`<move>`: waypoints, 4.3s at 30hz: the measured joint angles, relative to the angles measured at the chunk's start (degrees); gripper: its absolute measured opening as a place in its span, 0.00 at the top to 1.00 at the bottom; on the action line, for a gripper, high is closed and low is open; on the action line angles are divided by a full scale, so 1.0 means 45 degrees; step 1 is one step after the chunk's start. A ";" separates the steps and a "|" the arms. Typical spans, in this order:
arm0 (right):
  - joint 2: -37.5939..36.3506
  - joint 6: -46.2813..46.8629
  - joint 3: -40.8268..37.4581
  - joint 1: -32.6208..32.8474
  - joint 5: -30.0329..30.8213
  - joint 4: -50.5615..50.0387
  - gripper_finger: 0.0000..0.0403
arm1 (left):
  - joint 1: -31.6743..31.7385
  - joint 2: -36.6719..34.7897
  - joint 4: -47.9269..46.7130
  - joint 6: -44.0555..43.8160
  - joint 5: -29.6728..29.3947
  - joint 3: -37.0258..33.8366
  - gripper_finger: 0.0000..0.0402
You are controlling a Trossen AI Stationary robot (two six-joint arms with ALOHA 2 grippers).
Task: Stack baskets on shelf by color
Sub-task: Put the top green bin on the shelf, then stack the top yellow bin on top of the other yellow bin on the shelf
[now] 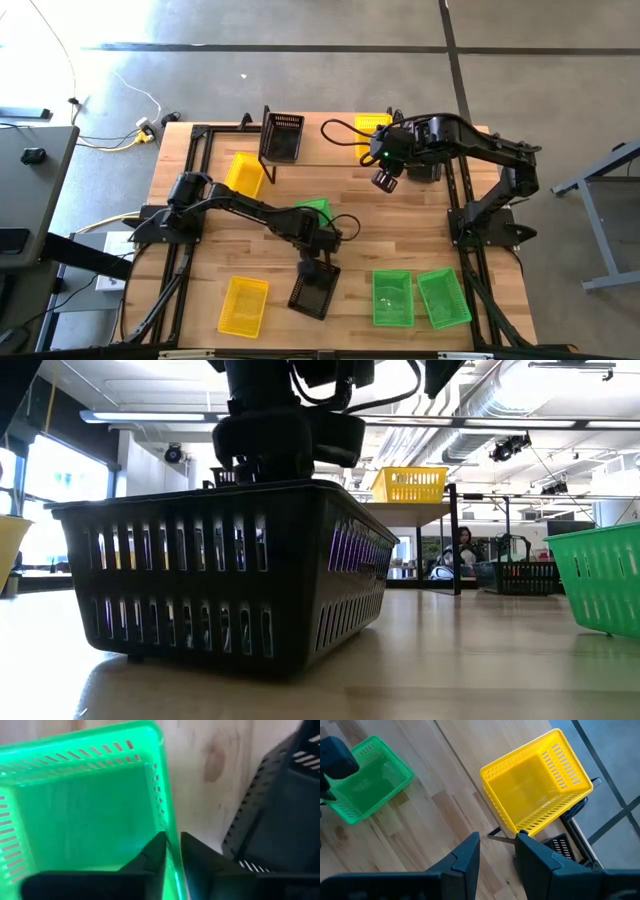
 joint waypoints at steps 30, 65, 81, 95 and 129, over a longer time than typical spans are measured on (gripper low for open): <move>0.0000 0.1476 -0.0034 0.0000 -0.0191 0.0006 0.73 | 0.0091 -0.4280 -0.2583 0.3332 -0.2055 0.2096 0.99; 0.0005 0.2557 -0.0029 -0.1377 0.1727 0.0005 0.73 | 0.5432 -0.3951 -0.0176 0.7026 -0.2270 0.2086 0.99; 0.0005 0.0769 -0.0029 -0.1948 0.1467 0.0010 0.73 | 0.5986 -0.3166 -0.0266 0.7358 -0.1667 0.2091 0.99; 0.0005 0.0236 -0.0029 -0.1948 0.1433 0.0010 0.73 | 0.5987 -0.3094 -0.0337 0.7341 -0.1726 0.2086 0.91; 0.0005 0.0343 -0.0015 -0.1948 0.1433 0.0018 0.73 | 0.5632 -0.3128 -0.2858 0.5133 -0.1404 0.3442 0.71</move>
